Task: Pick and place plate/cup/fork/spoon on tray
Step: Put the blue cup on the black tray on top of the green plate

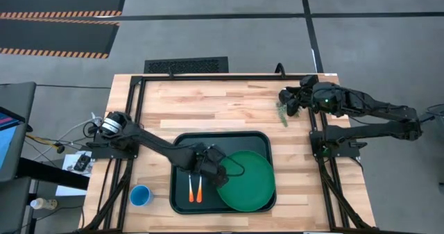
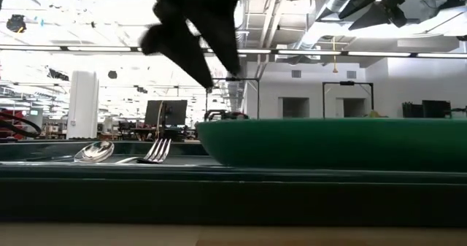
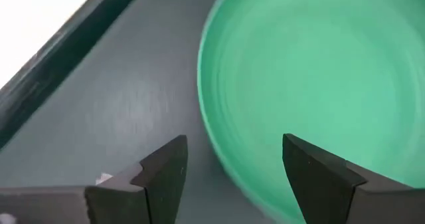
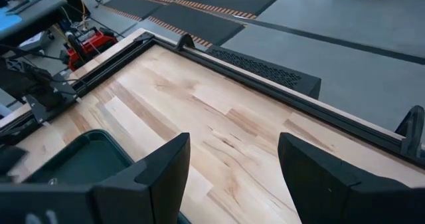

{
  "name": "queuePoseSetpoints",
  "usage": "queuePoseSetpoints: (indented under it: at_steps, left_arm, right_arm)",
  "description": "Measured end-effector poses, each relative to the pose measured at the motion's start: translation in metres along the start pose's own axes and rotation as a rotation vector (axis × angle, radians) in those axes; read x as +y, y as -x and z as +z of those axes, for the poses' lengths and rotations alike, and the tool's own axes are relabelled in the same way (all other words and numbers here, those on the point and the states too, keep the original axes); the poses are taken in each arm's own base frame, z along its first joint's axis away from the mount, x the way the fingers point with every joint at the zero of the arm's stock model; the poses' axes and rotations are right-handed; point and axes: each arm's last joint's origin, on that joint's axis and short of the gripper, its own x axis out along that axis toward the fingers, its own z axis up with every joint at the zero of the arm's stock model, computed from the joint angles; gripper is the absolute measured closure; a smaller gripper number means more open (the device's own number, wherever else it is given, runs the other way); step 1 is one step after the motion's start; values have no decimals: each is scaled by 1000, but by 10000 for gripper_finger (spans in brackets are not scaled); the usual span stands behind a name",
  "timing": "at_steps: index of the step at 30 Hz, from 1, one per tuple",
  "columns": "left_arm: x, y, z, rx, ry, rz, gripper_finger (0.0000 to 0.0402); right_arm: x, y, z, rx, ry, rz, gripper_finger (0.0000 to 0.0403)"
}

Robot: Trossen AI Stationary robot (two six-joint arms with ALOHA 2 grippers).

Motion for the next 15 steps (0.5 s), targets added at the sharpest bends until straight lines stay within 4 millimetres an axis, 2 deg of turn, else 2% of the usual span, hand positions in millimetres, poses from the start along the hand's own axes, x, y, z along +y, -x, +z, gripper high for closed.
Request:
queuePoseSetpoints:
  at_steps: [2, 7, 12, 15]
  left_arm:
    - [-5, 17, -11, 19, -18, -3, 173]
    - [-3, 62, -65, 119, -63, 134, 173]
    - [8, 100, -114, 189, 122, 316, 173]
    - [15, 120, -132, 212, 159, 377, 173]
  right_arm:
    - [-1, 0, -1, 12, 7, -6, 148]
    - [-1, 0, -3, 39, 23, -5, 148]
    - [-2, 0, -4, 45, 38, -7, 148]
    - [-2, 0, -4, 44, 45, -6, 148]
